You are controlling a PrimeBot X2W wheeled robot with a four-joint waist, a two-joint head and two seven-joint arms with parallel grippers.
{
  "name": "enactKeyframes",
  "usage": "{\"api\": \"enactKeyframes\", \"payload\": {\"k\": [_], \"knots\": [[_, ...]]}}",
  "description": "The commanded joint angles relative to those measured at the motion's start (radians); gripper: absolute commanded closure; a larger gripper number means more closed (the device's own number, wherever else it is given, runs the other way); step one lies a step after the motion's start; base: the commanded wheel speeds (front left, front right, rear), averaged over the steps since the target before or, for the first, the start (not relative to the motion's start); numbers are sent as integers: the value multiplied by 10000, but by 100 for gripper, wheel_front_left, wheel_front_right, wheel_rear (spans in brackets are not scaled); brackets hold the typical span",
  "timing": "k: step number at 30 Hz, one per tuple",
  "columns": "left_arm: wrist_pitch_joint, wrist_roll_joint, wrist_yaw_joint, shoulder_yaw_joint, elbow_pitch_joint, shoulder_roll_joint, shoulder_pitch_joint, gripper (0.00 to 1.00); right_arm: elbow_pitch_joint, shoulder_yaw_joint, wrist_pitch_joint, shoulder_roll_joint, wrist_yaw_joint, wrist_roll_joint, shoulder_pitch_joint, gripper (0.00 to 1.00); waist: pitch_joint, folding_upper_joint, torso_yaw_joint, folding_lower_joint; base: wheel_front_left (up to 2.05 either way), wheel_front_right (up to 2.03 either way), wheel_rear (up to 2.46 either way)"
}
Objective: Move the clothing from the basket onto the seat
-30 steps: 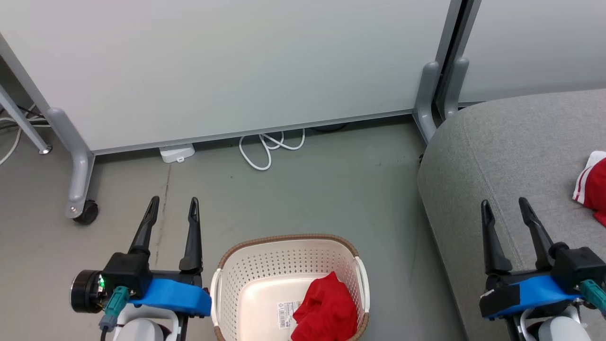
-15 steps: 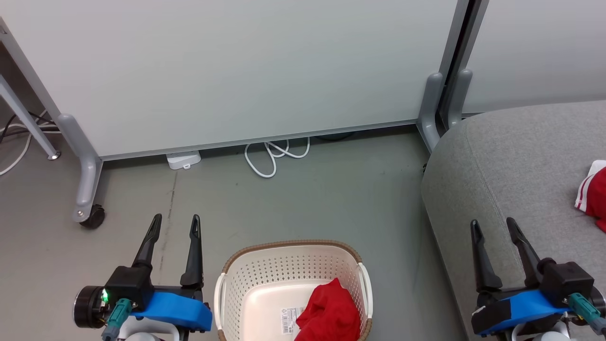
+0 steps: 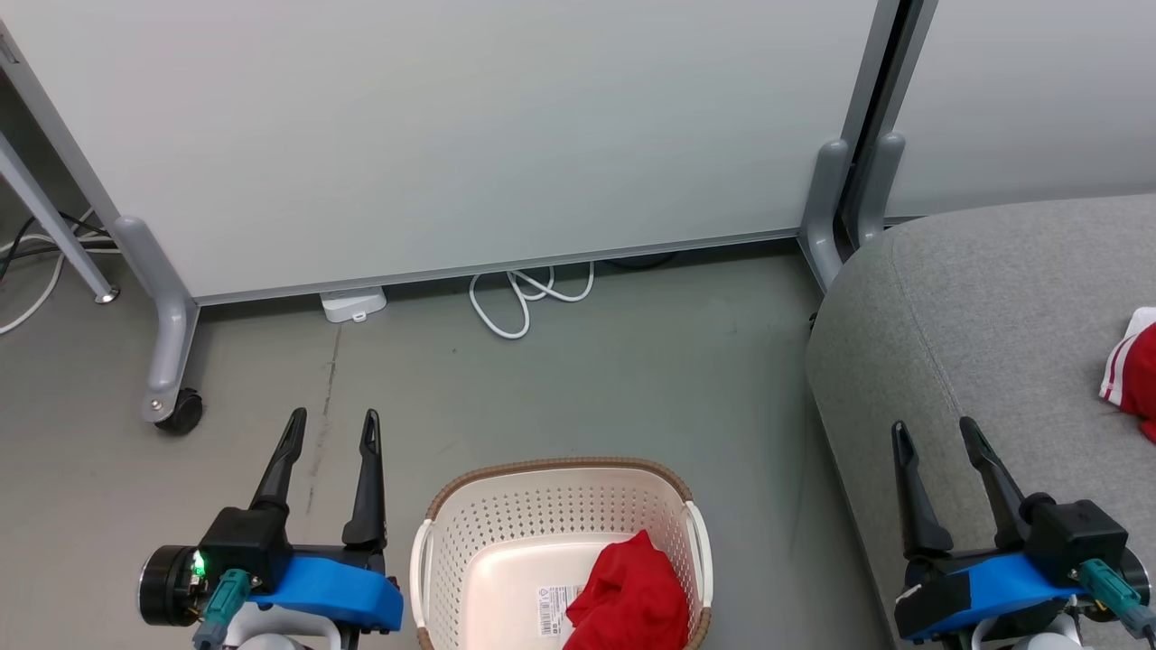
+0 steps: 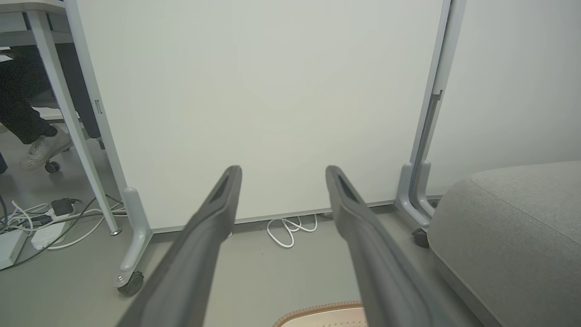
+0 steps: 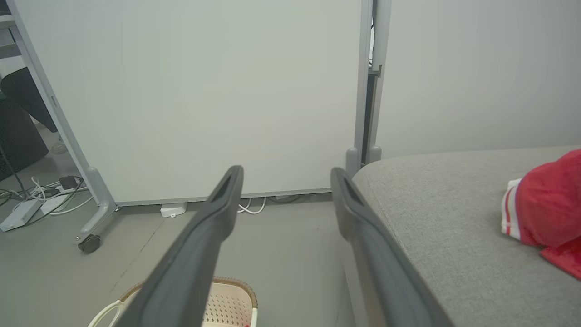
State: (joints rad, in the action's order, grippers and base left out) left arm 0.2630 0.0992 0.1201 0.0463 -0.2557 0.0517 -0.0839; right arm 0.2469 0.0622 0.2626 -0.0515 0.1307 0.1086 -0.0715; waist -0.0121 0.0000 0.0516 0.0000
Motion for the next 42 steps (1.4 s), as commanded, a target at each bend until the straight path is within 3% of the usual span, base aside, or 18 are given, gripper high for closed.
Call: {"api": "enactKeyframes", "payload": {"k": [1, 15, 31, 42], "knots": [[27, -20, 39, 6, 0, -18, 13, 0, -20, -19, 35, 16, 1, 68, 97, 0, -28, 0, -10, 0, 0, 0, 0], [27, -88, 105, 1319, -1108, -11, -1464, 0, -198, -250, 35, 13, 1, -96, -740, 0, -1212, 0, -453, 0, 0, 0, 0], [27, 1411, 108, 5039, -4496, 825, -4667, 0, -590, -881, 35, -27, 1, -23, -2646, 0, -3934, 0, -1788, 0, 0, 0, 0], [27, 2571, 109, 7537, -6776, 951, -6373, 0, -942, -1007, 36, -21, 1, 11, -3600, 0, -5633, 0, -2227, 0, 0, 0, 0]]}}
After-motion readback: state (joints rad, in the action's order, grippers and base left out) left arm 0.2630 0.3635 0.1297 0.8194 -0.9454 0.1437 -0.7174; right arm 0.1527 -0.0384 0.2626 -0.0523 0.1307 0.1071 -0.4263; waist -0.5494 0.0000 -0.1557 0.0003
